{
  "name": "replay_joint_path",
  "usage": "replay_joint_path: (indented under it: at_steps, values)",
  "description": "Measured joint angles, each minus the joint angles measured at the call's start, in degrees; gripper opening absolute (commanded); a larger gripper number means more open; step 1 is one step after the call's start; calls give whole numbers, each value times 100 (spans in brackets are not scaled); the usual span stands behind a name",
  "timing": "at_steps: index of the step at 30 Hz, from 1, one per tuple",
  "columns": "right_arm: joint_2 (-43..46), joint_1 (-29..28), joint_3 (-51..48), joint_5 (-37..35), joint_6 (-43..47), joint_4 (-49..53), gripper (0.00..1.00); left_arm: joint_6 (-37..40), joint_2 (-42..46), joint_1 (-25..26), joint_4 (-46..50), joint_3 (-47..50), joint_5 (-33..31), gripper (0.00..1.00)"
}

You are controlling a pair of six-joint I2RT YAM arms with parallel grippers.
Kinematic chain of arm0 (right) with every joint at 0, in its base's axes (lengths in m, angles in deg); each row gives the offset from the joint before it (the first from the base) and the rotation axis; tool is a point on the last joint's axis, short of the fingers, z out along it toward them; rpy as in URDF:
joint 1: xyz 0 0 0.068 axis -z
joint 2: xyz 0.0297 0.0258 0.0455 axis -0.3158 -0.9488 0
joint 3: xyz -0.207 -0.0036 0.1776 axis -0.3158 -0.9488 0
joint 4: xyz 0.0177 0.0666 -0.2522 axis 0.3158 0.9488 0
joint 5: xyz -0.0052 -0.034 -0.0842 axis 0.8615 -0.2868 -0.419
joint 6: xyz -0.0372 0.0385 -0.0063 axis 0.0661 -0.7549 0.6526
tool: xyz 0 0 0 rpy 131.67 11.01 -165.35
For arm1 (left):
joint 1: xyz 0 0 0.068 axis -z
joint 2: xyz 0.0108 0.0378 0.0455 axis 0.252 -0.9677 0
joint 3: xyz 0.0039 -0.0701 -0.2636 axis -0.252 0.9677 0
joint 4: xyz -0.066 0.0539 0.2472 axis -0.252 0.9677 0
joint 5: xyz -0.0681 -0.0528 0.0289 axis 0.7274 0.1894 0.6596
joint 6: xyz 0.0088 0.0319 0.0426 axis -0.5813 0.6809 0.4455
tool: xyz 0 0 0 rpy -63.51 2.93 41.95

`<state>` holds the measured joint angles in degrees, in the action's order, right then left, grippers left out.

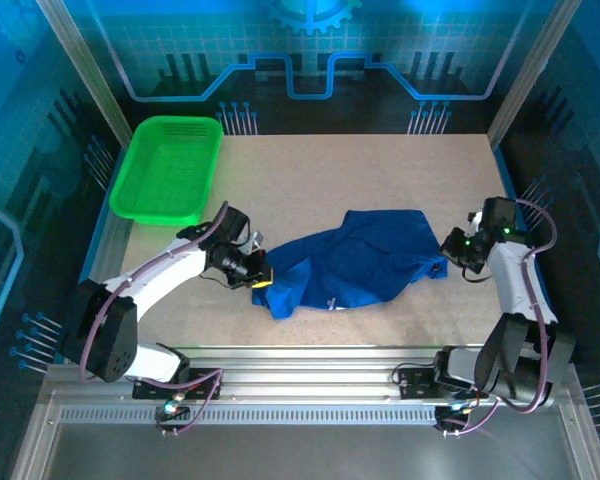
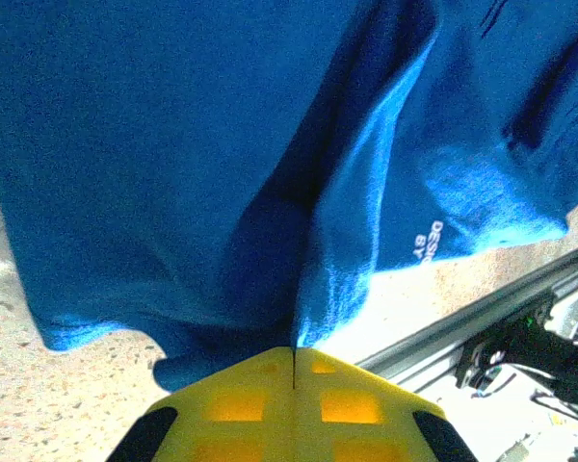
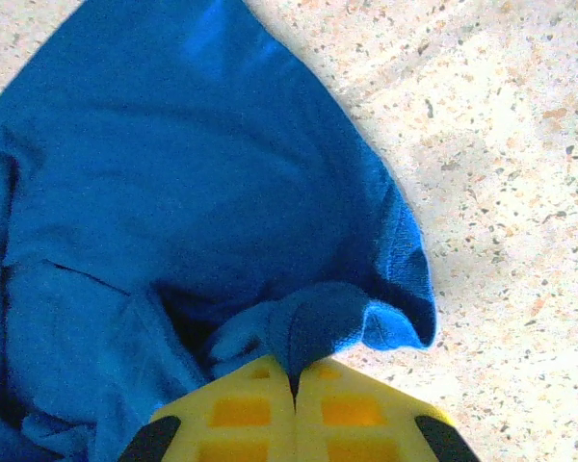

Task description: Fold and stack the t-shirts

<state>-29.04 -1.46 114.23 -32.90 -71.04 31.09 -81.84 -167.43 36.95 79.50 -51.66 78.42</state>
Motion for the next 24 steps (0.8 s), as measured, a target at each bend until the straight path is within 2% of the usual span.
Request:
replay_joint_path:
  at_steps: [8, 15, 21, 24]
  values:
    - [584, 11, 608, 804, -282, -354, 0, 24, 251, -363, 240, -1873, -640, 0]
    - [273, 39, 2520, 1088, -433, -553, 0, 520, -199, -999, 415, -4441, -1045, 0]
    - [-393, 103, 4164, 1196, -435, -555, 0, 1123, -1091, -1211, 588, -6631, -1235, 0]
    - [-549, 129, 4673, 1231, -424, -437, 0, 1342, -1333, -1342, 647, -7294, -1322, 0]
